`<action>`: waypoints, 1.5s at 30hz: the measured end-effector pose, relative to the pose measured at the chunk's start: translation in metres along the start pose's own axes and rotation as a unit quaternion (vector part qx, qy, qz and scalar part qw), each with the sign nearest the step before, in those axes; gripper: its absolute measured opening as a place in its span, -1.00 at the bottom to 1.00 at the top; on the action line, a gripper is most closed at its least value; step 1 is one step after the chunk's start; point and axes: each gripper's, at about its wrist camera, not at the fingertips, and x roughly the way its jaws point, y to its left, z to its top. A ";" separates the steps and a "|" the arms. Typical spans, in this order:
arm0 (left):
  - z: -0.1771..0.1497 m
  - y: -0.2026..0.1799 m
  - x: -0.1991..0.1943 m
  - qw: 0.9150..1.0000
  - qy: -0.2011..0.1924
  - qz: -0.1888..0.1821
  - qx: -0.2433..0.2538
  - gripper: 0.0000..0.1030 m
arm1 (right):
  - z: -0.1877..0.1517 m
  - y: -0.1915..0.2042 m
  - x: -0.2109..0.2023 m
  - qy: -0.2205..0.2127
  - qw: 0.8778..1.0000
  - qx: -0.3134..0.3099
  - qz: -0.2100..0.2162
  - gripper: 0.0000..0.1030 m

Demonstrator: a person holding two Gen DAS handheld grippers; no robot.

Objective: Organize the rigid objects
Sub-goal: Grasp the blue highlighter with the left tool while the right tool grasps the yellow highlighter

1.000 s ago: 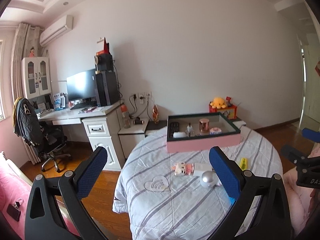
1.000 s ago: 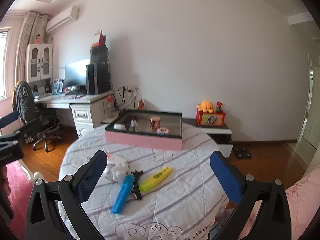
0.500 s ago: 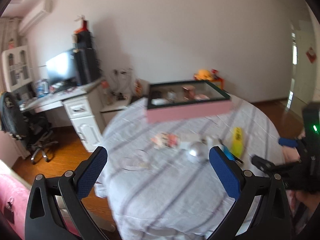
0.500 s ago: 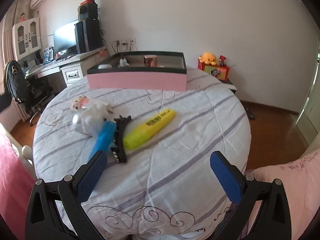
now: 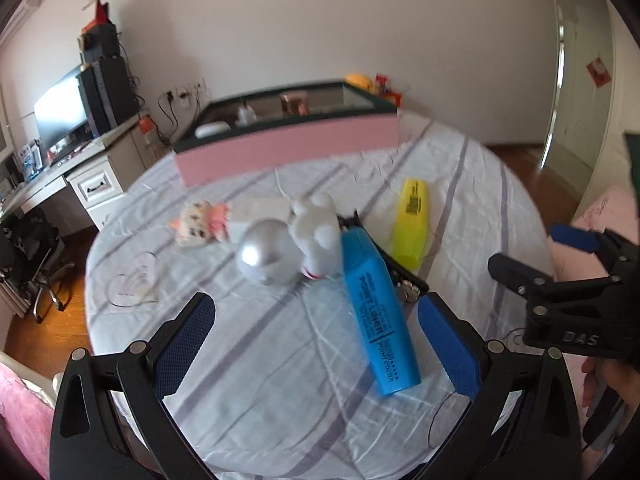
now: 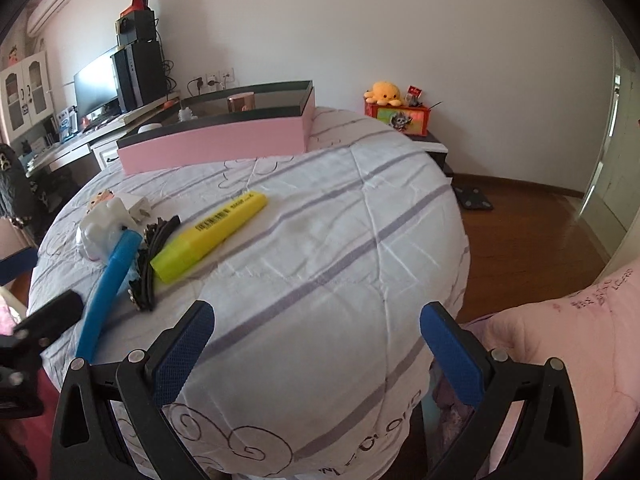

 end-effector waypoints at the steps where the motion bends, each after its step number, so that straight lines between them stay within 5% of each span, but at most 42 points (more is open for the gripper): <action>1: -0.002 -0.003 0.003 1.000 0.001 -0.004 0.004 0.90 | 0.000 -0.001 0.001 0.001 1.000 0.001 0.004 1.00; 3: -0.002 -0.005 0.008 1.000 0.007 -0.005 0.010 0.51 | 0.000 -0.002 0.003 -0.001 1.000 0.000 0.011 1.00; 5: -0.002 -0.006 0.016 0.999 0.021 -0.019 0.020 0.36 | 0.000 -0.002 0.003 -0.001 1.000 0.000 0.017 1.00; 11: -0.006 -0.004 0.019 0.998 0.022 -0.056 0.026 -0.51 | 0.002 -0.001 0.007 -0.002 1.000 0.000 0.027 1.00; 16: -0.009 0.005 0.006 0.997 0.014 -0.067 0.030 -0.70 | 0.005 0.005 0.008 -0.003 1.000 -0.003 0.029 1.00; 36: -0.027 0.049 -0.027 0.995 0.003 -0.100 0.027 -0.68 | 0.044 0.063 0.051 0.032 0.999 -0.042 0.003 1.00; 40: -0.025 0.043 -0.018 0.993 0.007 -0.118 0.024 -0.51 | 0.043 0.058 0.055 0.037 0.998 -0.049 0.015 0.99; 43: -0.026 0.038 -0.009 0.992 0.019 -0.121 0.025 -0.41 | 0.041 0.045 0.051 0.037 0.998 -0.047 0.014 0.69; 45: -0.028 0.032 -0.004 0.992 0.024 -0.123 0.029 -0.32 | 0.040 0.034 0.047 0.040 0.998 -0.049 0.004 0.14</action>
